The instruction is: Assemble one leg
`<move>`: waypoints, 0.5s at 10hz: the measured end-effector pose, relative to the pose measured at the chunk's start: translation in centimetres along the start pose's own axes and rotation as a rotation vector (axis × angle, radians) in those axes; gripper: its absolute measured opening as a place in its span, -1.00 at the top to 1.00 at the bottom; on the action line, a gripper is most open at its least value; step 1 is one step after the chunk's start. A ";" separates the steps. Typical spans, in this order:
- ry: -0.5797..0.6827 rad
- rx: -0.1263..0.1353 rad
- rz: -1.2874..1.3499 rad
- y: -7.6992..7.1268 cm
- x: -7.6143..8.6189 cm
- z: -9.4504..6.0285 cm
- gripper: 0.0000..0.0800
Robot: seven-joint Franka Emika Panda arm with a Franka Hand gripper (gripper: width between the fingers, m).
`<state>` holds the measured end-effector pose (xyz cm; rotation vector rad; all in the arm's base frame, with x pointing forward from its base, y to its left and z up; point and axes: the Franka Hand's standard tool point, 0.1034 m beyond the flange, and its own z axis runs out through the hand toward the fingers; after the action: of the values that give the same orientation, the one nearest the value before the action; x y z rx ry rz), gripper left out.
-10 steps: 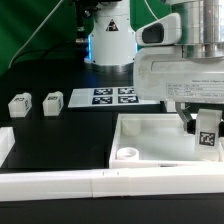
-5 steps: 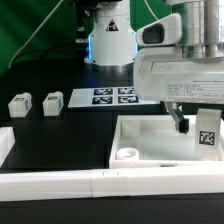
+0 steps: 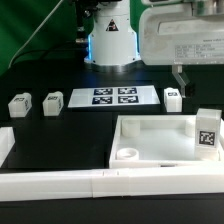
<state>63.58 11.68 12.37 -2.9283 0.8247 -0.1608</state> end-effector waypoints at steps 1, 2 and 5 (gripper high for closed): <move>0.000 -0.001 -0.001 0.0 -0.1 0.2 -0.62; 0.000 -0.001 -0.001 0.0 -0.1 0.2 -0.62; -0.001 -0.002 -0.001 0.0 -0.1 0.2 -0.62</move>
Offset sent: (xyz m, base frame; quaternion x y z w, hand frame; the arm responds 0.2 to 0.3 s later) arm 0.0000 0.0000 0.0000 0.0000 0.0000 0.0000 1.0000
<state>63.52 11.73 12.12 -2.9301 0.8242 -0.1591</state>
